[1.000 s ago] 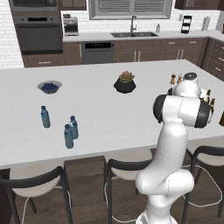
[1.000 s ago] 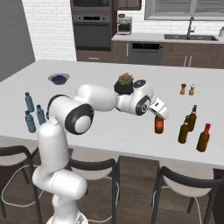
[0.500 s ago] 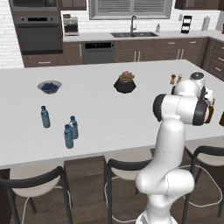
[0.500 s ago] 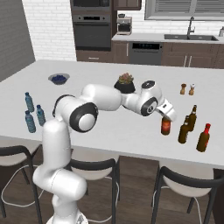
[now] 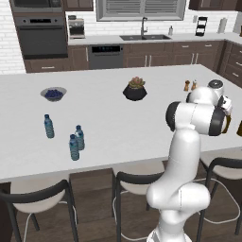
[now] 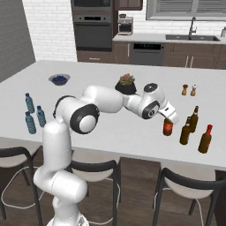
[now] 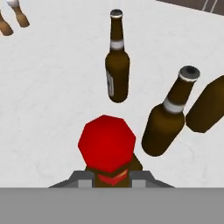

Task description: Move the plastic bottles in the middle to the plastics group, and the glass bottles in the middle to the glass group.

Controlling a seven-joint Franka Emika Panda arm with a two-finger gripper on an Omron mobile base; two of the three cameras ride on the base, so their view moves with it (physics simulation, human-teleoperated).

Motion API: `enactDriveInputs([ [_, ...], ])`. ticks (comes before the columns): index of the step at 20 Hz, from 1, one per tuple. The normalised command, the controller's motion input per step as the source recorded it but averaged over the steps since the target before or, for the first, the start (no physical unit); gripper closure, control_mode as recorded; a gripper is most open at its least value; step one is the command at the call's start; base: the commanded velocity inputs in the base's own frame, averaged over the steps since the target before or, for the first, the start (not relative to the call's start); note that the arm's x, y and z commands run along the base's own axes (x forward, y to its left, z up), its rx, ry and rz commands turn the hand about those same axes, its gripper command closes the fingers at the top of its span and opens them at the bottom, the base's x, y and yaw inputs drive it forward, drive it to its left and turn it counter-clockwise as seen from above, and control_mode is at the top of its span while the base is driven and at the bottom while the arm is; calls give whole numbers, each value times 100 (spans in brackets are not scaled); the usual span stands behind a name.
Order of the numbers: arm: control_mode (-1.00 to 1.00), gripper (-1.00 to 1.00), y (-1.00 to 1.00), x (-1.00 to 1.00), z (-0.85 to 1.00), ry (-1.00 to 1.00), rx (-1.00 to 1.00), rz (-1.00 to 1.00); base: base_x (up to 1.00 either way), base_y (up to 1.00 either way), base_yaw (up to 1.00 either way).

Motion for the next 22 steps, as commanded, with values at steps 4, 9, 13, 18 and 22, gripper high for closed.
enactDriveInputs([
  [4,-100,100,-8,0,-7,-8,0,-5,0,0,0],
  [9,-100,100,-15,0,0,0,0,-7,0,0,0],
  [13,-100,100,-4,0,0,0,0,-6,0,0,0],
  [18,-100,100,0,0,-3,0,0,-4,0,0,0],
  [22,-100,100,0,0,-16,0,0,-3,0,0,0],
])
